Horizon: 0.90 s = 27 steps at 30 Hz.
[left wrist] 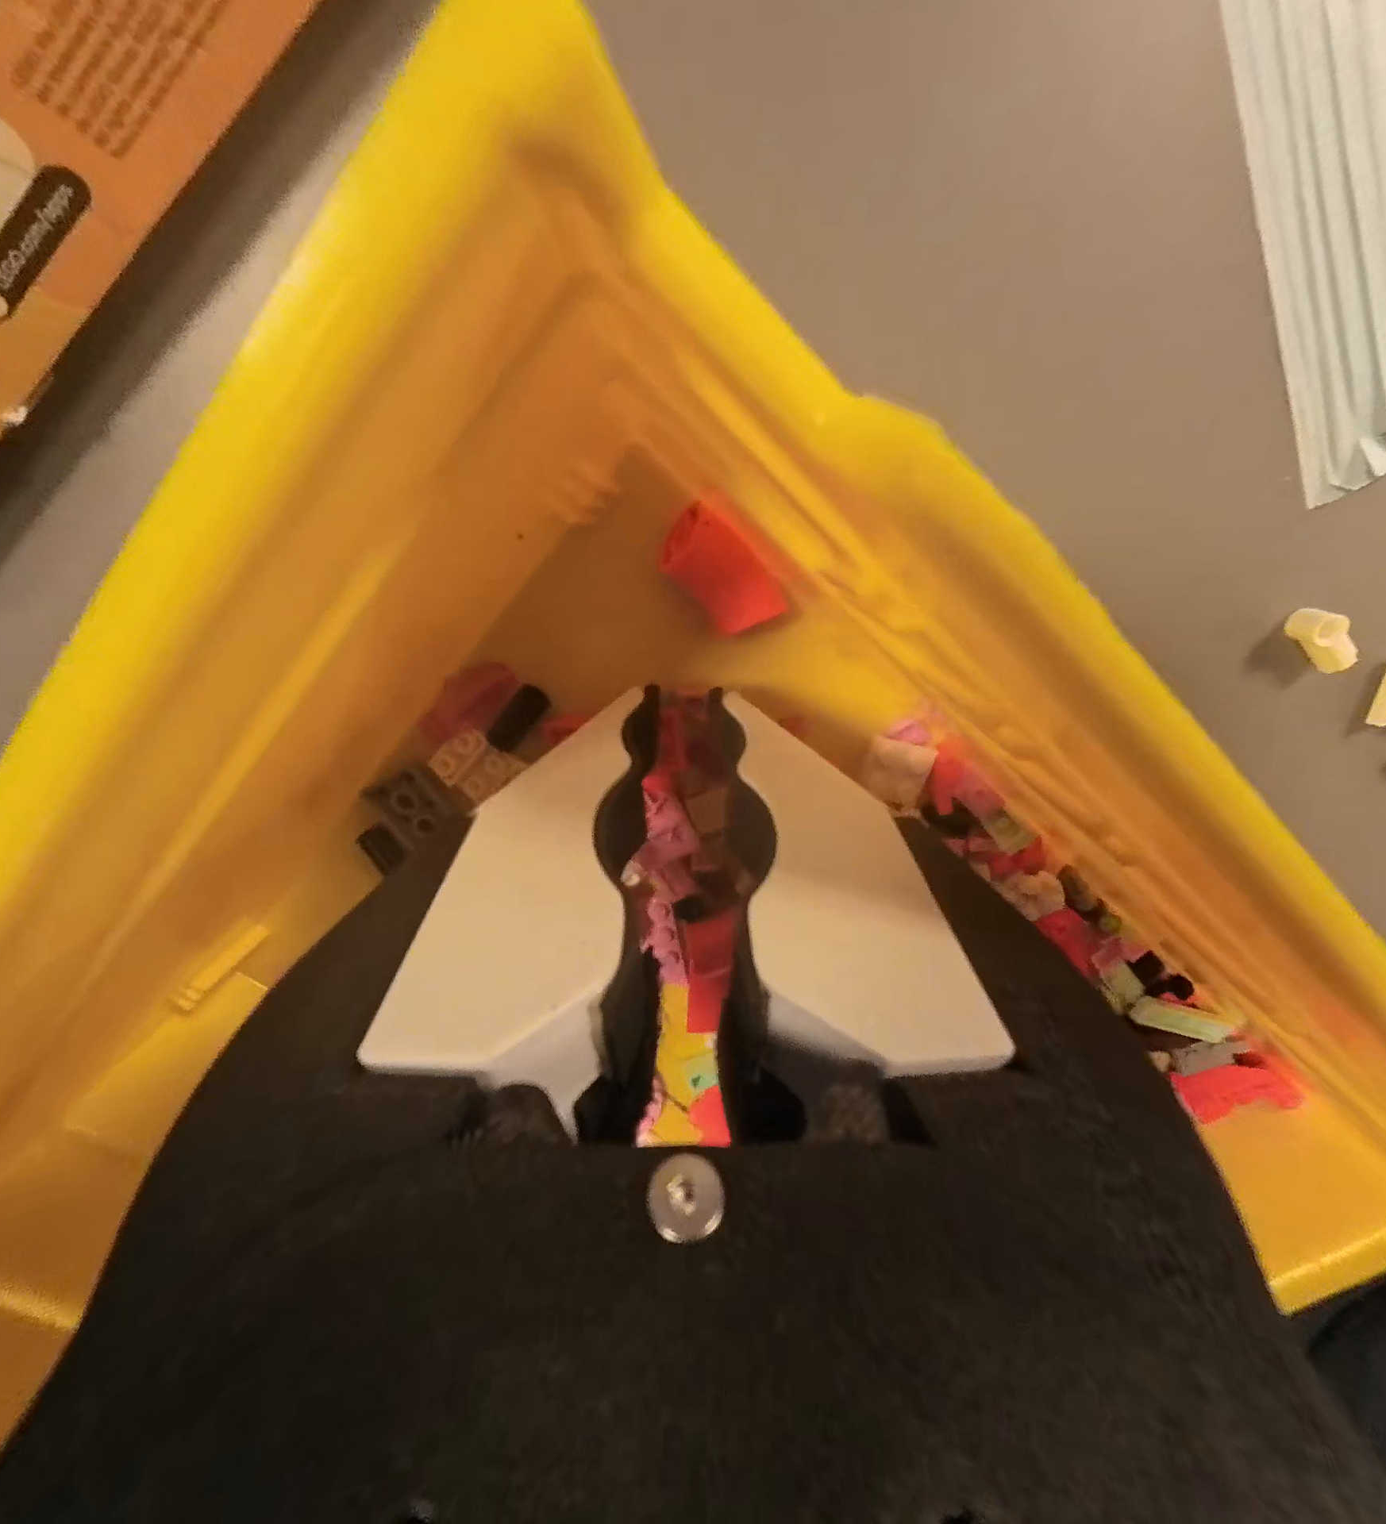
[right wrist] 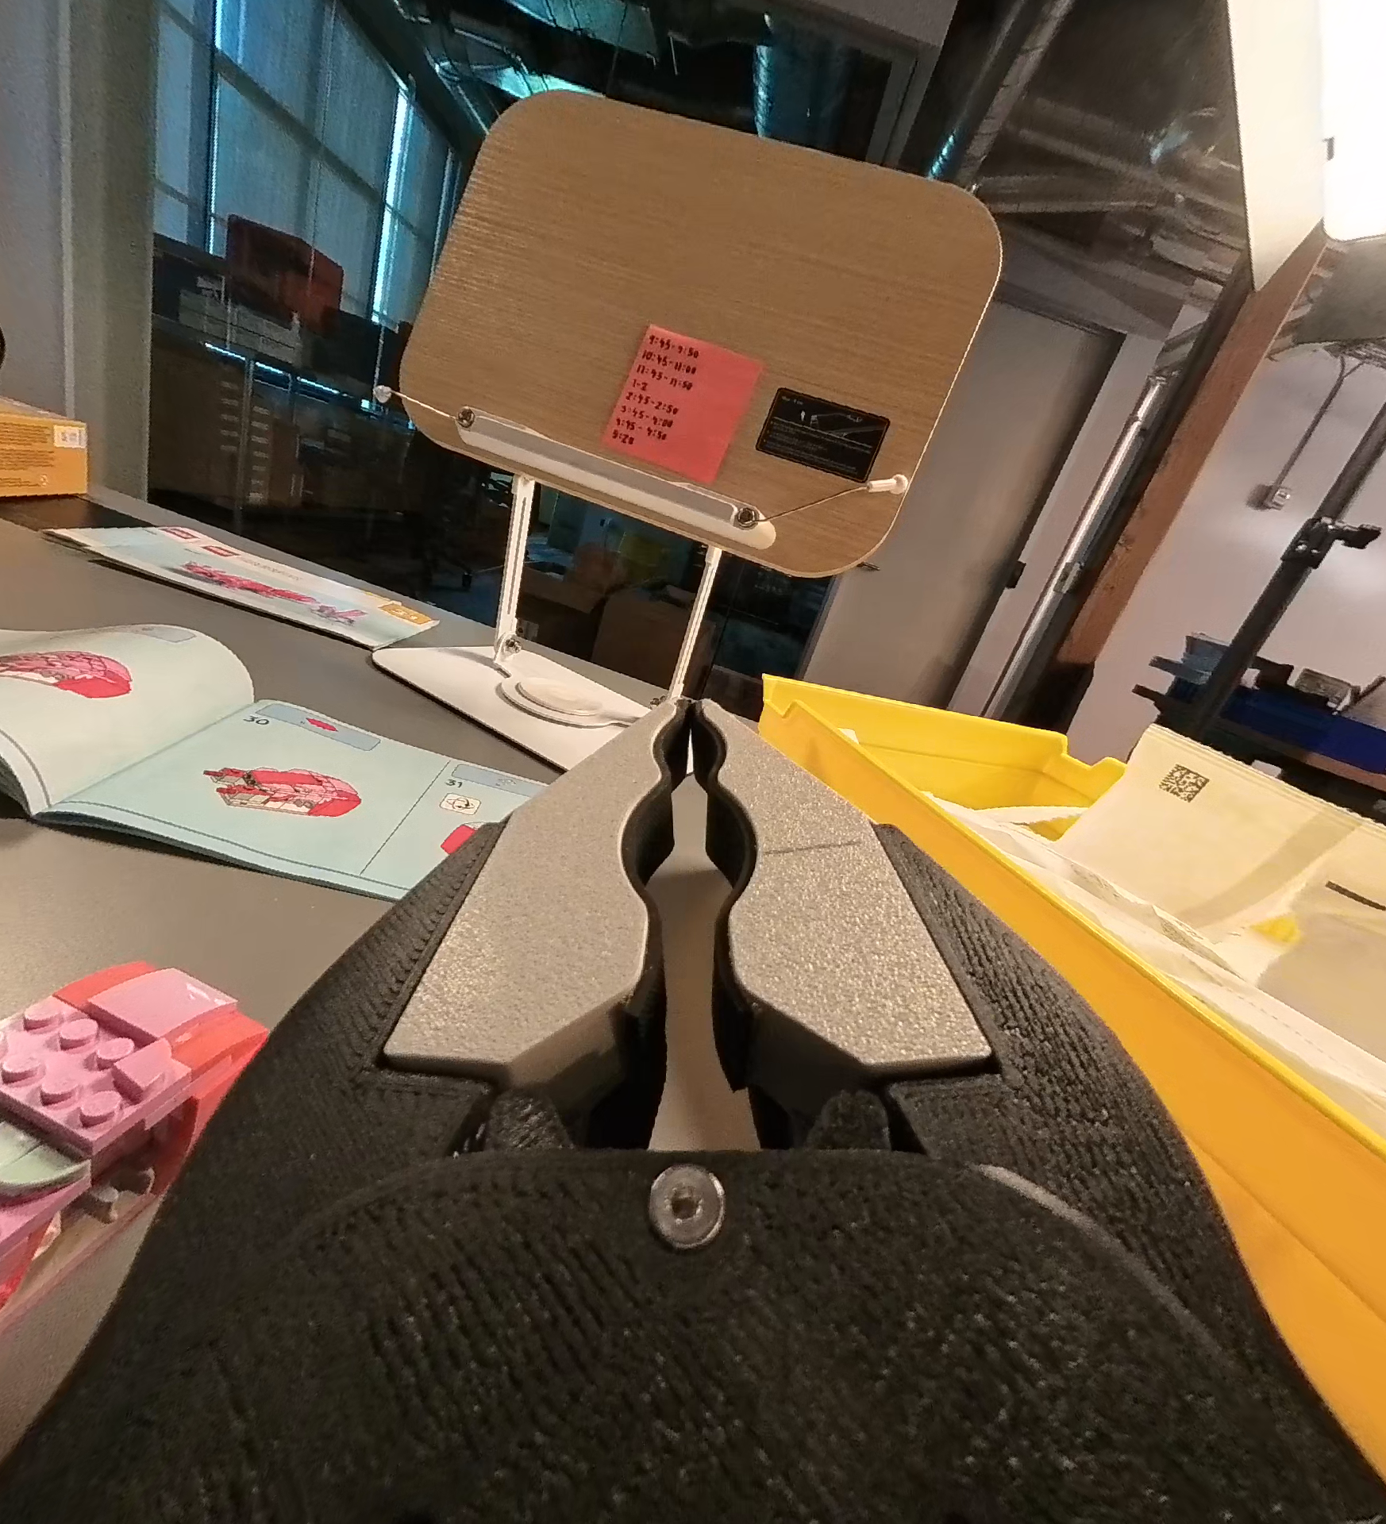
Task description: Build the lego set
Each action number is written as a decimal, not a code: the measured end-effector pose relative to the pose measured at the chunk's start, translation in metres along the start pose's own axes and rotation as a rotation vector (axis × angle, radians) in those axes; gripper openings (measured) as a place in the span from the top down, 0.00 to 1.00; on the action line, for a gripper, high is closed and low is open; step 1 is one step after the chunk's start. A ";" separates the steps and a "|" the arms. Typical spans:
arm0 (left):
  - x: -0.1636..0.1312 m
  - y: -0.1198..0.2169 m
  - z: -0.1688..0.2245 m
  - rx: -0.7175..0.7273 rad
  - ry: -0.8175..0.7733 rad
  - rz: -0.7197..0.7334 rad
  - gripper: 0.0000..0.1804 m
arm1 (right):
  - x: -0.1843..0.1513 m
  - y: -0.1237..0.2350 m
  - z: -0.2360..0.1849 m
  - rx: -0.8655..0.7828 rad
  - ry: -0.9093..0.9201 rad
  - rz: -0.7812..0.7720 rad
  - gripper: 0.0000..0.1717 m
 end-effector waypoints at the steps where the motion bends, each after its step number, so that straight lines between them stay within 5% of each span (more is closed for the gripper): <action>1: 0.000 0.000 -0.001 0.005 -0.002 0.008 0.95 | 0.000 0.000 0.000 0.001 0.000 0.000 1.00; 17: 0.002 0.015 -0.005 0.027 -0.043 0.087 0.96 | 0.000 0.000 -0.001 0.007 -0.001 0.002 1.00; 22: 0.009 0.082 -0.001 0.026 -0.025 0.352 0.96 | 0.000 0.000 -0.001 0.005 -0.001 0.001 1.00; 27: -0.004 0.169 0.064 -0.055 -0.165 0.801 0.96 | 0.001 0.000 -0.001 0.004 0.002 0.003 1.00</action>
Point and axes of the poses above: each gripper's, where its closed fingertips meet, y back along the fingers, x out of its top, z = x × y across the jaws, the point moved 8 cm from there along y, back along the fingers, and after that the axes turned 2 degrees about z, right-handed, at the moved point
